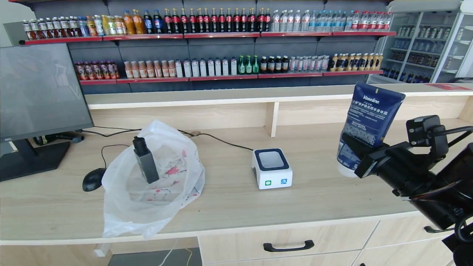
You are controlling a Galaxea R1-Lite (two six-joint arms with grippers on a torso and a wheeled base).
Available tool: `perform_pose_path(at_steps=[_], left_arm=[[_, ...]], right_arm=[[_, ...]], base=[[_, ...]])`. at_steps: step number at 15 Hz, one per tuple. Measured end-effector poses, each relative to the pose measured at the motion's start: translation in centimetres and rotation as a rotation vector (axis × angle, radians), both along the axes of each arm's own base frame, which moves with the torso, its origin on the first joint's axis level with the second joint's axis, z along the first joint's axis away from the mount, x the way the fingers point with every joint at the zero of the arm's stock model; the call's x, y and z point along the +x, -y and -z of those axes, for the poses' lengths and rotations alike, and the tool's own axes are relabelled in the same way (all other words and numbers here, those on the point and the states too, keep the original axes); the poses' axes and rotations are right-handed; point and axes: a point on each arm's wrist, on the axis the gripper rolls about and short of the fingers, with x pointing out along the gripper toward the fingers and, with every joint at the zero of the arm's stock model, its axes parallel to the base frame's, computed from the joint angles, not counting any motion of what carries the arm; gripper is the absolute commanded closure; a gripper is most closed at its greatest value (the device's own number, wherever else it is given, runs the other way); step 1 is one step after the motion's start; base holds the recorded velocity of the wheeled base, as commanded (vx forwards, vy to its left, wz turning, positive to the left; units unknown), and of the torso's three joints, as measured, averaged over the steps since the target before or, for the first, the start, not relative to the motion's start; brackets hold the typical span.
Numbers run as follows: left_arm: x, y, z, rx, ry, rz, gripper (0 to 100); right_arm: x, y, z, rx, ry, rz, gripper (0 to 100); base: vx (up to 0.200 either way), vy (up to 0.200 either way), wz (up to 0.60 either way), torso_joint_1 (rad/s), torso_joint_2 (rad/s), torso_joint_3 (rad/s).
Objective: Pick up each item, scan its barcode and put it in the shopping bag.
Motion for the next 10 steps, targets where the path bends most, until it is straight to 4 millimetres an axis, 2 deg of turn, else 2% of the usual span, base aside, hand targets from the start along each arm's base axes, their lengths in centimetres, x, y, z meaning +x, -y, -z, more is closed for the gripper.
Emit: perform_pose_path(at_steps=[2,10], left_arm=[[0.00,0.00,0.00,0.001,0.000,0.001,100],[0.00,0.00,0.01,0.007,0.000,0.001,100]], right_arm=[[-0.18,0.10,-0.11,0.001,0.003,0.002,100],[-0.72,0.22,-0.67,0.006,0.024,0.002,100]], base=[[0.000,0.200,0.00,0.002,0.01,0.005],[0.000,0.000,0.00,0.000,0.00,0.000]])
